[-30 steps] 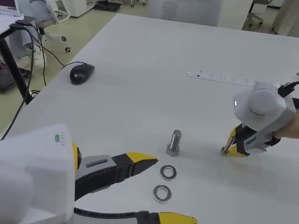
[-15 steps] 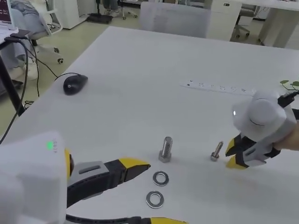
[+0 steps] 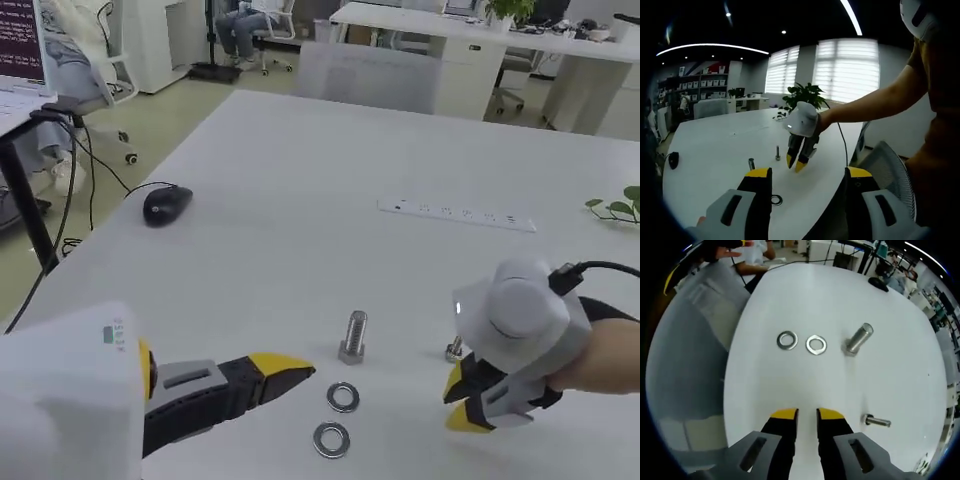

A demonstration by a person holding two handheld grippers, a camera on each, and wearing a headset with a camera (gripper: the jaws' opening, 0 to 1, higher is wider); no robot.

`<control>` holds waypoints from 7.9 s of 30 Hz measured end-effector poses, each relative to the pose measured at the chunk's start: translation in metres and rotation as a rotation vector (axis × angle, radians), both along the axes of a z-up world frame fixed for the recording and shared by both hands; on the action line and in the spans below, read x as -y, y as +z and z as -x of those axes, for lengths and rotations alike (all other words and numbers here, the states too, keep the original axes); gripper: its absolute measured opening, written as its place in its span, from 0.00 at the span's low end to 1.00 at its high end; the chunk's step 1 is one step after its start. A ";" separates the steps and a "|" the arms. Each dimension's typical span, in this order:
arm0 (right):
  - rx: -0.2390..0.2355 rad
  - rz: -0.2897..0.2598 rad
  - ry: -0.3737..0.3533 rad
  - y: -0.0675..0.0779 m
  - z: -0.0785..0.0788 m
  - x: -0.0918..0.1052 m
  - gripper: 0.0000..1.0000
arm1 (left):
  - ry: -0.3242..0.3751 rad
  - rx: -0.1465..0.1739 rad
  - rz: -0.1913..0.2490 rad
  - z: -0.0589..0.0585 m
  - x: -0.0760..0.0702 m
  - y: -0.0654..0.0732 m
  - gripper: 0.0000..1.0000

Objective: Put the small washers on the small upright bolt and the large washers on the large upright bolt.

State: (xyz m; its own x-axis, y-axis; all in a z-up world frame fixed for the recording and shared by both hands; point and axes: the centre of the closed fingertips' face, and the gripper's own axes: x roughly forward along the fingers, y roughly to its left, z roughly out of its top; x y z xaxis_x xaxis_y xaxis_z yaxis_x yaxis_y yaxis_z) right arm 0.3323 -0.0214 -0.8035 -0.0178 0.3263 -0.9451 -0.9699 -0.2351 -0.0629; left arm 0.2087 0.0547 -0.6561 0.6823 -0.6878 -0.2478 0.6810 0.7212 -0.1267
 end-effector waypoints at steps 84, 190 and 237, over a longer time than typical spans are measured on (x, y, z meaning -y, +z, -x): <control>-0.051 0.063 0.136 -0.022 0.056 -0.092 0.22 | 0.087 0.006 -0.018 -0.002 -0.034 -0.003 0.58; -0.045 0.037 0.055 -0.007 -0.001 -0.075 0.26 | 0.090 0.001 -0.026 -0.006 -0.025 -0.003 0.57; -0.044 0.034 0.017 -0.022 0.001 -0.096 0.21 | 0.104 0.002 -0.024 -0.011 -0.030 -0.004 0.57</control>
State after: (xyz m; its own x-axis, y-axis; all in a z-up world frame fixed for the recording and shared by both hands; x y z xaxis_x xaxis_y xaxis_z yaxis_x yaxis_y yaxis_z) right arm 0.3309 0.0750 -0.8259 -0.0651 0.2936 -0.9537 -0.9673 -0.2532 -0.0119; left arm 0.2195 0.0843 -0.6599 0.7502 -0.6069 -0.2624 0.6024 0.7910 -0.1072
